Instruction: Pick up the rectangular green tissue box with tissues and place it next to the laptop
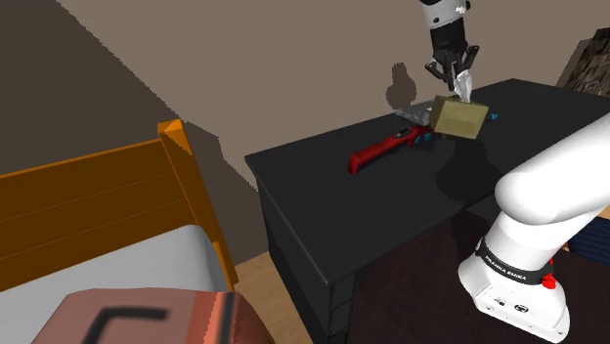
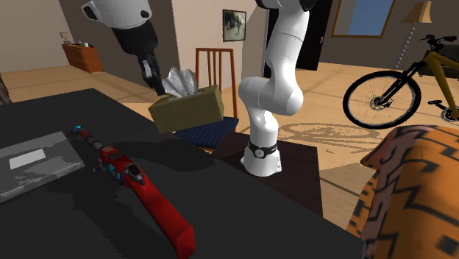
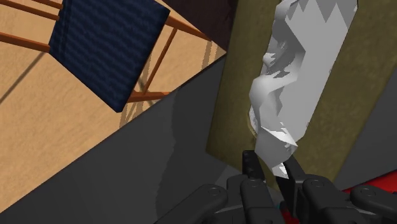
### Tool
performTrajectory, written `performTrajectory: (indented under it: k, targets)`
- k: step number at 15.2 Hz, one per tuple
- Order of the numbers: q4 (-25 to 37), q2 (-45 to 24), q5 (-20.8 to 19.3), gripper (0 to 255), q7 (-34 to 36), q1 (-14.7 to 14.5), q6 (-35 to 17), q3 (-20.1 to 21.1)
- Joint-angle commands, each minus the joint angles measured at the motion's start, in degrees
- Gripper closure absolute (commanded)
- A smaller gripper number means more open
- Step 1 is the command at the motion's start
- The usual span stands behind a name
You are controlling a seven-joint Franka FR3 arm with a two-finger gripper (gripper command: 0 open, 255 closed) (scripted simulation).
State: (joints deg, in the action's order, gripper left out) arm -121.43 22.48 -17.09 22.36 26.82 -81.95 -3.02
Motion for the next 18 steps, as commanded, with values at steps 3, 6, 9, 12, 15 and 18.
performTrajectory:
  k: [3,6,9,12,15,18]
  targets:
    - [3.4,-0.4,0.0,255,-0.8,0.0,3.0,0.2]
    - [5.3,-0.6,0.0,255,-1.2,0.0,4.6,0.3]
    - [5.0,-1.9,-2.1,255,-4.7,1.5,1.8,-2.6]
    - [5.3,-3.8,-3.8,255,-8.2,3.1,-1.1,-5.5]
    - [6.1,-6.2,-5.2,255,-11.6,4.6,-4.0,-8.3]
    - [7.6,-9.2,-6.2,255,-15.0,6.1,-6.9,-11.1]
